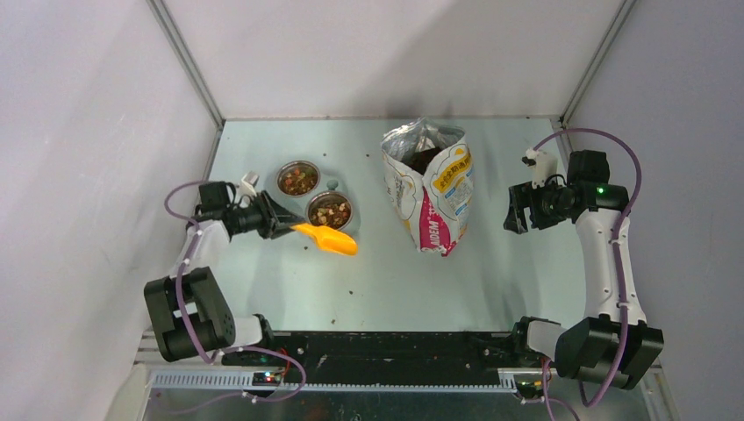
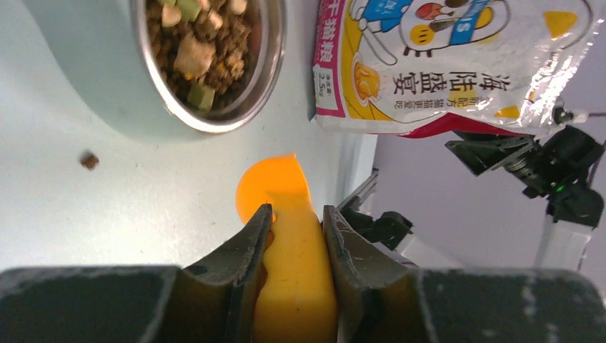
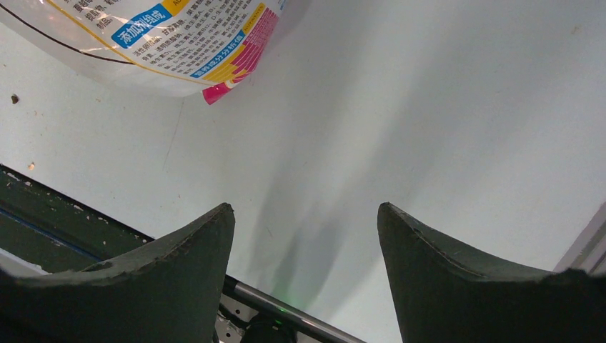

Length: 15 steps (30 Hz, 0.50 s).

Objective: Serve the pet food

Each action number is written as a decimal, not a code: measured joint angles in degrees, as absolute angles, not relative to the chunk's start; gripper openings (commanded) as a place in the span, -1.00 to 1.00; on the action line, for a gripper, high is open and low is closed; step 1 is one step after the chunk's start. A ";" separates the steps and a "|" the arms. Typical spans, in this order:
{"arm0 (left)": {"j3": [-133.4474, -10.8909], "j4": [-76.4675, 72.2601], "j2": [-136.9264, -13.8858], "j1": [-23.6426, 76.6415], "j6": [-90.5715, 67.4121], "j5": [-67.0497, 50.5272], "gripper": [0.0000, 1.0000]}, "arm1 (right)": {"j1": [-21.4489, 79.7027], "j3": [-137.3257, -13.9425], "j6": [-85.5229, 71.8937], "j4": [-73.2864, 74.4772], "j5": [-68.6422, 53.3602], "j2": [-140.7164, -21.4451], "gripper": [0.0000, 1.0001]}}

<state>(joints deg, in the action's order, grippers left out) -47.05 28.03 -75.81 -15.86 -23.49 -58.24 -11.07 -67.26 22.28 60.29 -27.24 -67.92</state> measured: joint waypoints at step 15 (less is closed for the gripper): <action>-32.45 29.32 -76.77 -27.05 -33.17 -48.80 -0.13 | -11.09 -66.96 22.28 60.05 -27.24 -67.81 0.53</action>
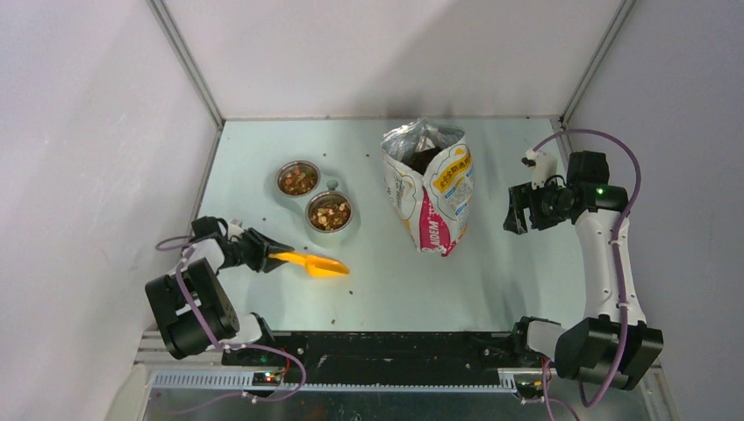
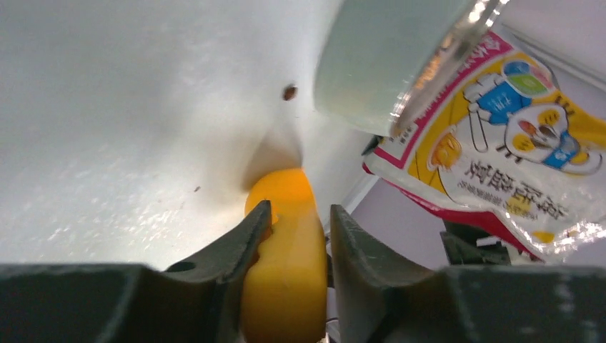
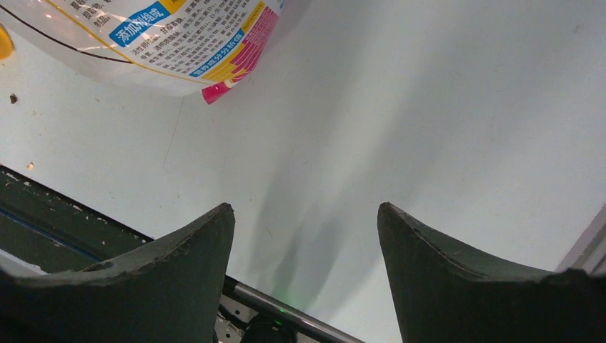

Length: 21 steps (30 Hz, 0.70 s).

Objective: Serve the pet food

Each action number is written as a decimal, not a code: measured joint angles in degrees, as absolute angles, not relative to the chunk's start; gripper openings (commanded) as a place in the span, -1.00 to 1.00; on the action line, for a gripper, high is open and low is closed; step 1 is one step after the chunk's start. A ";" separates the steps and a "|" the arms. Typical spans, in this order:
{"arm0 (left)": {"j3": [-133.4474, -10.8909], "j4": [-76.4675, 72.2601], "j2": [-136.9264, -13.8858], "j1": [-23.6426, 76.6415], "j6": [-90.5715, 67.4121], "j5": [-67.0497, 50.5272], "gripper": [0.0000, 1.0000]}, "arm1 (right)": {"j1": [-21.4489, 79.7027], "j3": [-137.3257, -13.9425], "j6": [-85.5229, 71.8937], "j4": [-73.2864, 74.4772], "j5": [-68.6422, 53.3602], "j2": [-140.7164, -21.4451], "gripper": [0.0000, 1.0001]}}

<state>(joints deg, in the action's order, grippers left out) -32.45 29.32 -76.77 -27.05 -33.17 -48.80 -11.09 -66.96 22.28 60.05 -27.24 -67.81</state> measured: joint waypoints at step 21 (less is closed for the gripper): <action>-32.91 39.94 -73.97 -28.27 -32.40 -32.12 0.29 | -11.33 -65.60 21.80 59.86 -28.40 -66.41 0.50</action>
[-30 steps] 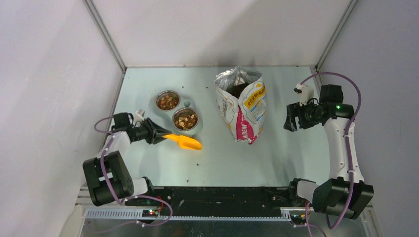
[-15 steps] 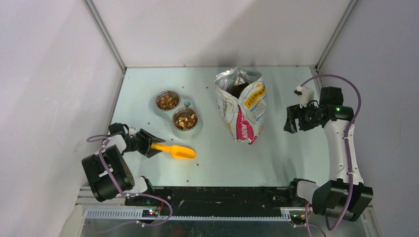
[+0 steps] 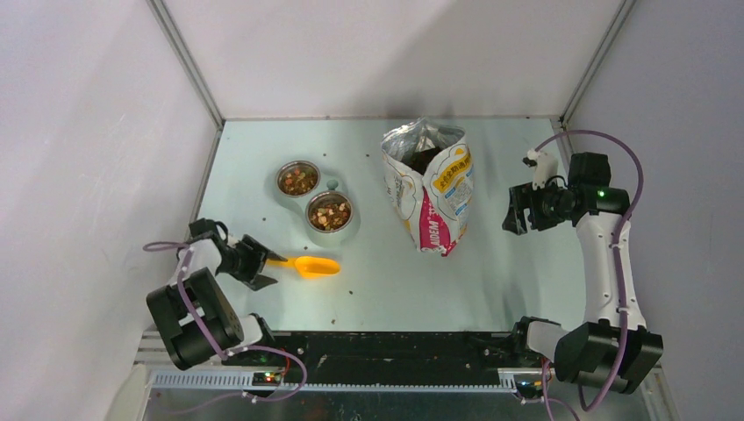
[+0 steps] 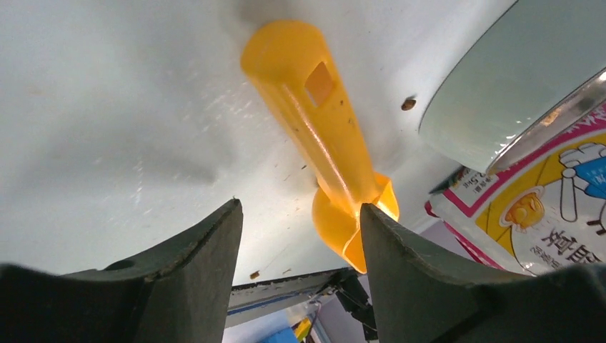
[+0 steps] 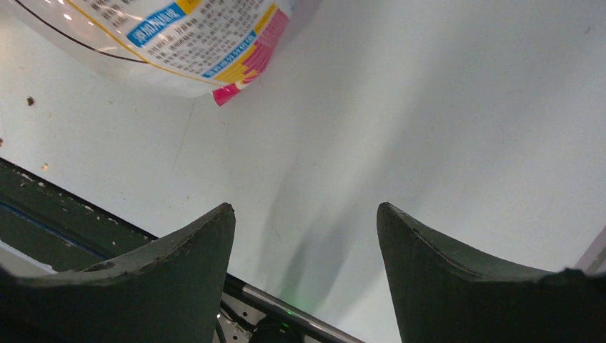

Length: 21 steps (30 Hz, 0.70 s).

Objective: Serve the pet food

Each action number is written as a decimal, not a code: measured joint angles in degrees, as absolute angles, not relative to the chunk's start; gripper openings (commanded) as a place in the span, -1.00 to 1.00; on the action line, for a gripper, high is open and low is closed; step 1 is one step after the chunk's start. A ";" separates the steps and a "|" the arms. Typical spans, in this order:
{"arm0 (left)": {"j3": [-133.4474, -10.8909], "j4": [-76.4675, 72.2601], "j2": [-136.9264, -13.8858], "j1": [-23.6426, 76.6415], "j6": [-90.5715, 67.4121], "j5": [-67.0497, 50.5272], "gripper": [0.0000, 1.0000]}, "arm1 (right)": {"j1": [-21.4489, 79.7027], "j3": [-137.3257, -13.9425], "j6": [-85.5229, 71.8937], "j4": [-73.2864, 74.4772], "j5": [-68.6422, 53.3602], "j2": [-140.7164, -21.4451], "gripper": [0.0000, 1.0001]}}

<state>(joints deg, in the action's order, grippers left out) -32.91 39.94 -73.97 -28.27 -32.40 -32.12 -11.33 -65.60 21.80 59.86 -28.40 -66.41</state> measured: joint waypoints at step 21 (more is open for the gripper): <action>-55.18 40.27 -64.86 -14.35 -19.62 -32.14 0.40 | 27.81 -98.21 26.72 46.33 -18.79 -77.78 0.26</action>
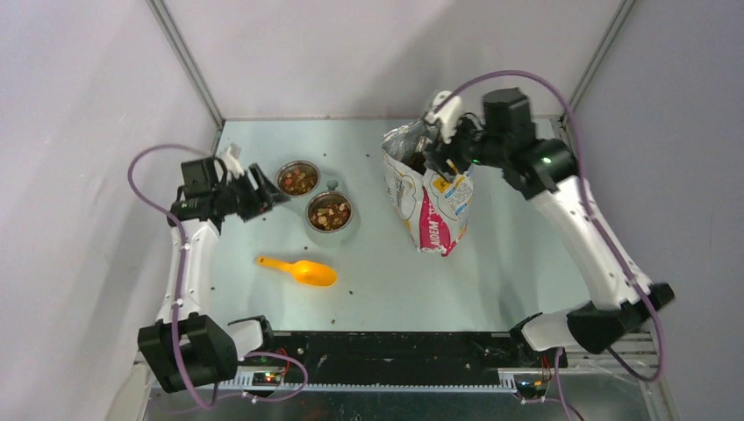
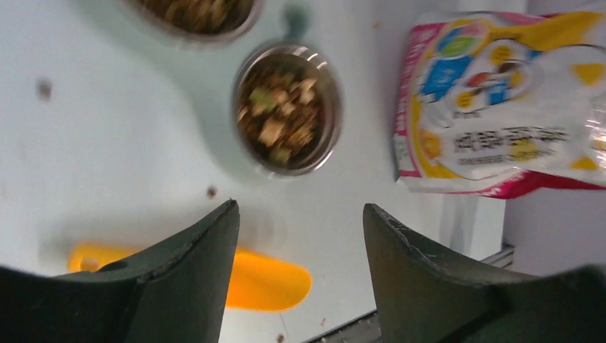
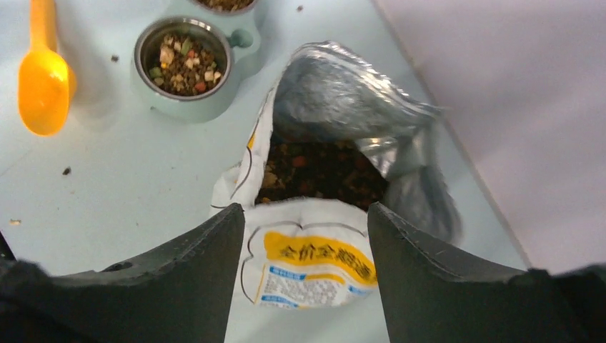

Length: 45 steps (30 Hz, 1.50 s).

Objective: Serve the pet food

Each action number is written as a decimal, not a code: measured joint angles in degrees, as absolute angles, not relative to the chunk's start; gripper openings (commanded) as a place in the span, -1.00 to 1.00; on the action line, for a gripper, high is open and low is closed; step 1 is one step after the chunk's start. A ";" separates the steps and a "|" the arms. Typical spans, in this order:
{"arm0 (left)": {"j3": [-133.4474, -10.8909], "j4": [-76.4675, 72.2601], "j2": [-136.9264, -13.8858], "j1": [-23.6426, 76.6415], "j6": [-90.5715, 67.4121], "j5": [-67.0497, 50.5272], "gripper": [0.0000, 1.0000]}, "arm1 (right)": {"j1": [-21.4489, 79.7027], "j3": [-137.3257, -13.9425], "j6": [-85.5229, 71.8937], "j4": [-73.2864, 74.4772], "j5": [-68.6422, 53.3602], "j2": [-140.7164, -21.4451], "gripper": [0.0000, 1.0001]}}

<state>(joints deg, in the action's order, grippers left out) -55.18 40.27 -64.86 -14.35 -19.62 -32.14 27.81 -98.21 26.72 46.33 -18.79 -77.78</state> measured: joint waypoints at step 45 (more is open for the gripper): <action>-104.88 25.65 -94.56 24.16 -4.71 -36.01 0.40 | 38.04 -92.40 44.82 76.64 -18.92 -73.21 -1.00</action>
